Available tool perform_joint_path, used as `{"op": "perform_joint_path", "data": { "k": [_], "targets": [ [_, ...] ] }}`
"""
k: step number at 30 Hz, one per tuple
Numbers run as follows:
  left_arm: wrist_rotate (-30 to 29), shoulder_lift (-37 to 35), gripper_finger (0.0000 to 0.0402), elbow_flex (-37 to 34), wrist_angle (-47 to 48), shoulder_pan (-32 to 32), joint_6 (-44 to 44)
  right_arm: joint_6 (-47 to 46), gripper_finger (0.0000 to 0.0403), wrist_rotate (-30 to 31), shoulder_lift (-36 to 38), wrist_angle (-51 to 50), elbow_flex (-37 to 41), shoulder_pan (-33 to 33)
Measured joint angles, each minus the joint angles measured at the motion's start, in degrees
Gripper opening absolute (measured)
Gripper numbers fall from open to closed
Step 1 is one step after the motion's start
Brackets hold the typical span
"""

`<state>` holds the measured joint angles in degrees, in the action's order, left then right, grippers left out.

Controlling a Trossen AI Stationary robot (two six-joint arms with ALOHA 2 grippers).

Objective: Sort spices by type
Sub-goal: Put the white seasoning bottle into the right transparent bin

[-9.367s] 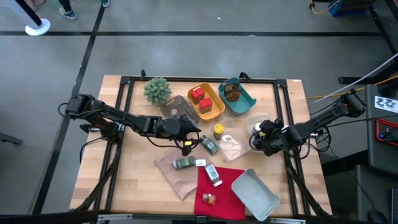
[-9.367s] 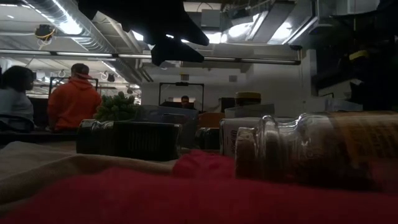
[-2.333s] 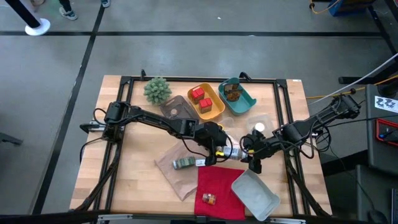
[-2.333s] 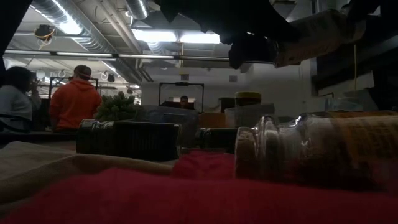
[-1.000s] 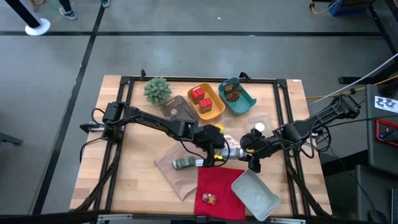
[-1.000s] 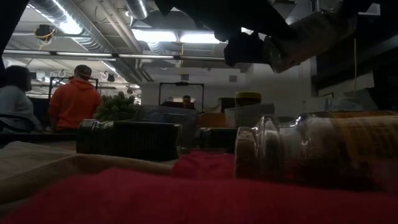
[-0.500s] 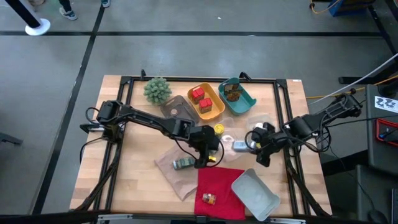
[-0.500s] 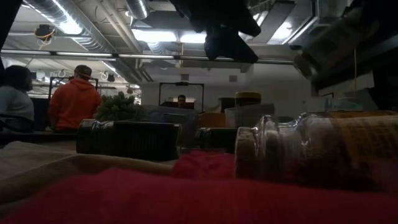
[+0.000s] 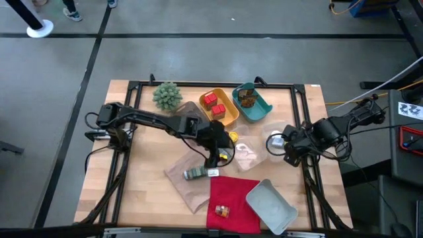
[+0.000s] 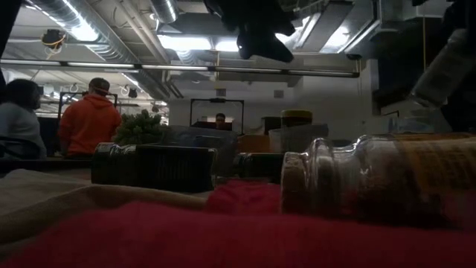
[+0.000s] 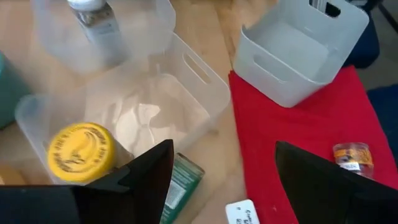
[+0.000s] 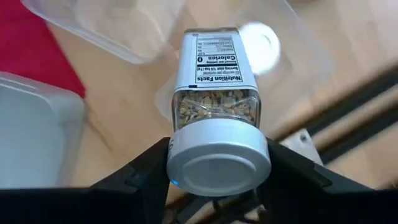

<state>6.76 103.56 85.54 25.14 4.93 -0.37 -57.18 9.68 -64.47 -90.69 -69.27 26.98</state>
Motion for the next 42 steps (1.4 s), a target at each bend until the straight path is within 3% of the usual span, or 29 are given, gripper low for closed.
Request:
{"op": "perform_joint_path", "data": {
  "k": [9,27,42],
  "targets": [
    [-0.07,-0.50,0.0263,-0.50,-0.59,-0.80,0.62,-1.08,0.0214,-2.11,0.46,1.35,1.29,0.00],
    [-0.02,-0.39,0.0263,-0.90,-0.70,0.06,0.16,-0.79,0.0214,-5.71,-1.44,3.95,17.04,0.00],
    [0.00,-0.39,0.0263,-0.90,-0.97,0.78,0.73,3.51,0.0214,-6.76,-1.44,9.04,18.11,0.00]
  ]
}}
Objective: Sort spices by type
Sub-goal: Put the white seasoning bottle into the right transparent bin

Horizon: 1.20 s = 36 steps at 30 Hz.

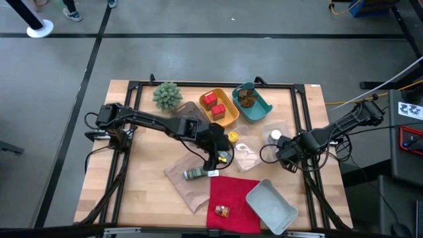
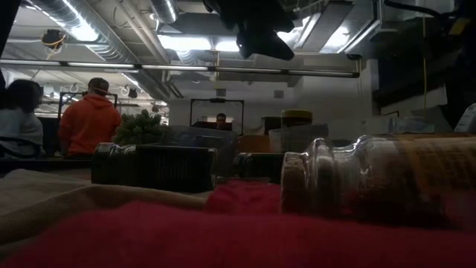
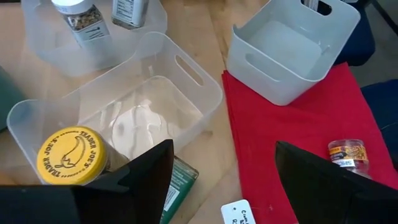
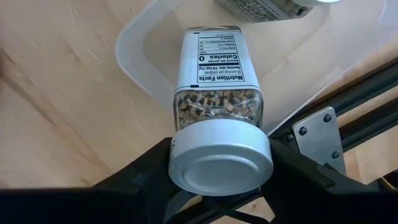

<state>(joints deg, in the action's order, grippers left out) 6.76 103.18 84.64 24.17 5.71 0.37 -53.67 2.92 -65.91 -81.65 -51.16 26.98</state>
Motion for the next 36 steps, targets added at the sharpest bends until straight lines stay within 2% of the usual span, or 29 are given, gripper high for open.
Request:
{"op": "perform_joint_path", "data": {
  "k": [8,17,26,36],
  "targets": [
    [0.02,0.00,0.0263,0.00,0.01,1.54,0.11,4.04,0.0214,-2.43,0.00,4.46,0.00,0.00],
    [0.09,0.00,0.0263,0.00,0.00,2.54,2.09,4.72,0.0215,-2.07,0.00,4.14,0.00,0.00],
    [0.07,0.06,0.0263,0.02,-0.82,2.54,2.22,9.40,0.0256,-0.93,0.00,4.22,0.00,0.00],
    [0.04,0.07,0.0263,0.02,-0.79,2.52,2.24,9.42,0.0255,-1.09,0.00,4.03,-0.03,0.00]
  ]
}}
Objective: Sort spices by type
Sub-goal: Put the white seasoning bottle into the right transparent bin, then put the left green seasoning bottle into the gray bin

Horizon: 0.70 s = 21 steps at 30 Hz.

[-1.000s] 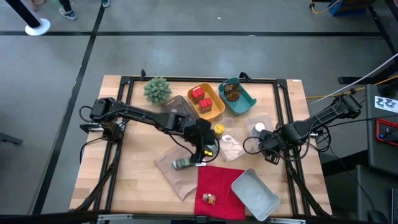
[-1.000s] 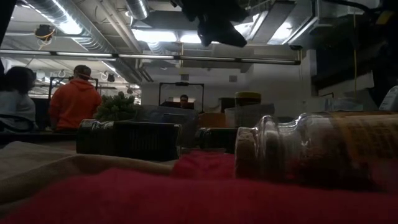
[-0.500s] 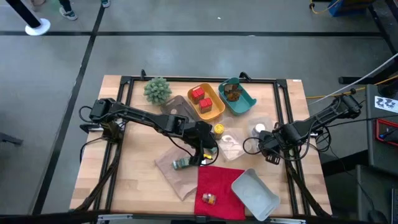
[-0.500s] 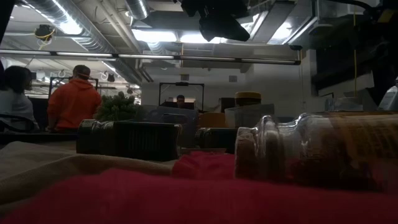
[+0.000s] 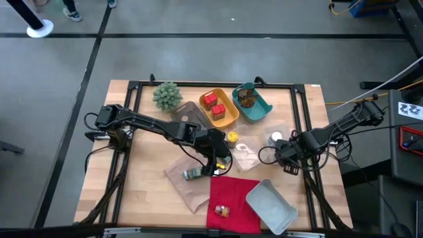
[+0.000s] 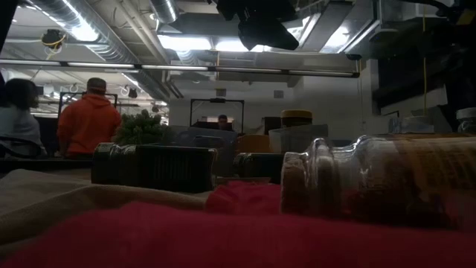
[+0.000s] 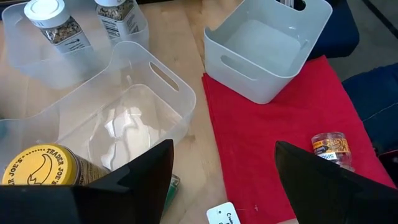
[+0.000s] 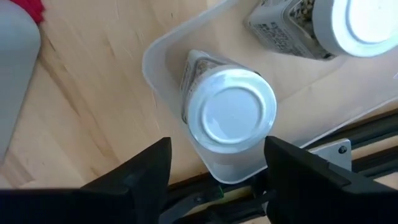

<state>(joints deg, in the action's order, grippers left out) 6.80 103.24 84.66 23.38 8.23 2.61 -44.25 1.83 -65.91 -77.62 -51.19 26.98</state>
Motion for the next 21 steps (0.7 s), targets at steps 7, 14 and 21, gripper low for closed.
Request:
{"op": "perform_joint_path", "data": {
  "k": [7,14,21],
  "targets": [
    [-0.06,-0.67,0.0263,0.04,0.52,-1.45,-0.48,0.01,0.0255,-4.51,0.02,-1.61,-2.45,0.00],
    [-0.08,-0.72,0.0263,0.07,7.50,-1.71,-3.83,0.02,0.0255,-4.58,0.02,-6.45,-7.14,0.00],
    [-0.13,-0.72,0.0263,0.07,18.18,-1.57,-7.92,0.04,0.0255,-0.57,0.02,-6.16,-12.13,0.00]
  ]
}}
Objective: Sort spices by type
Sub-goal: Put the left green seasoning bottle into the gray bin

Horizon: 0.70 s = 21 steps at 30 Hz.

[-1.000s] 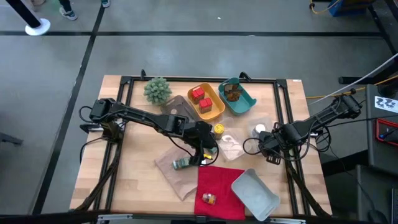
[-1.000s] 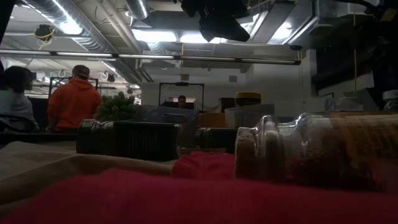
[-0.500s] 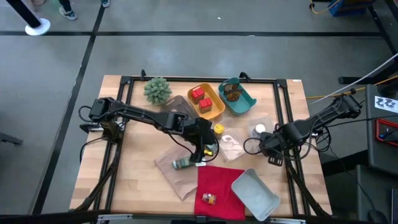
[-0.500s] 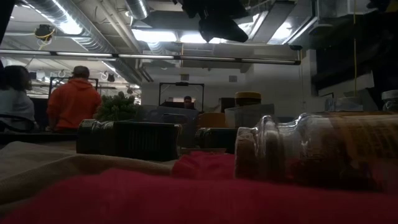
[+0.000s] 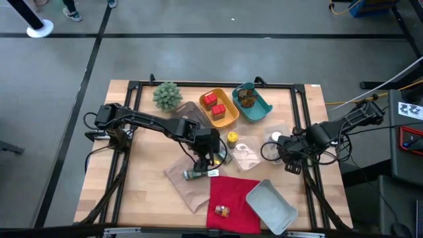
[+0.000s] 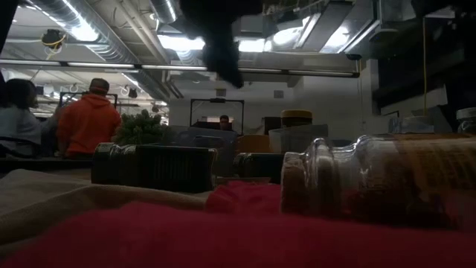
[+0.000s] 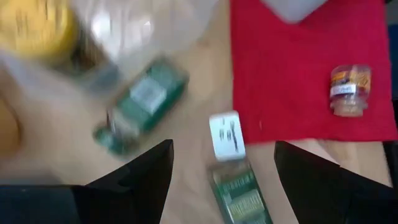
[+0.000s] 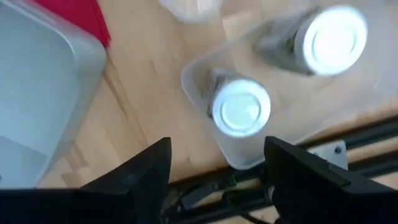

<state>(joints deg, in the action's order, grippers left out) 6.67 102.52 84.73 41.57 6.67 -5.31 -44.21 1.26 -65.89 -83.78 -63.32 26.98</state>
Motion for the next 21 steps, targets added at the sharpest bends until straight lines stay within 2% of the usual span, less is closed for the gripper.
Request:
{"op": "perform_joint_path", "data": {
  "k": [6,10,21],
  "targets": [
    [-0.56,-0.02,0.0263,-0.01,11.47,2.01,-10.68,0.00,0.0255,3.63,0.02,2.13,-1.96,0.00],
    [-4.62,0.33,0.0263,-0.02,18.84,5.07,-15.75,0.00,0.0255,4.61,0.02,4.49,-1.96,0.00],
    [-13.41,2.48,0.0263,-0.27,20.23,13.14,-25.88,0.00,0.0255,4.79,0.00,6.38,-1.96,0.00]
  ]
}}
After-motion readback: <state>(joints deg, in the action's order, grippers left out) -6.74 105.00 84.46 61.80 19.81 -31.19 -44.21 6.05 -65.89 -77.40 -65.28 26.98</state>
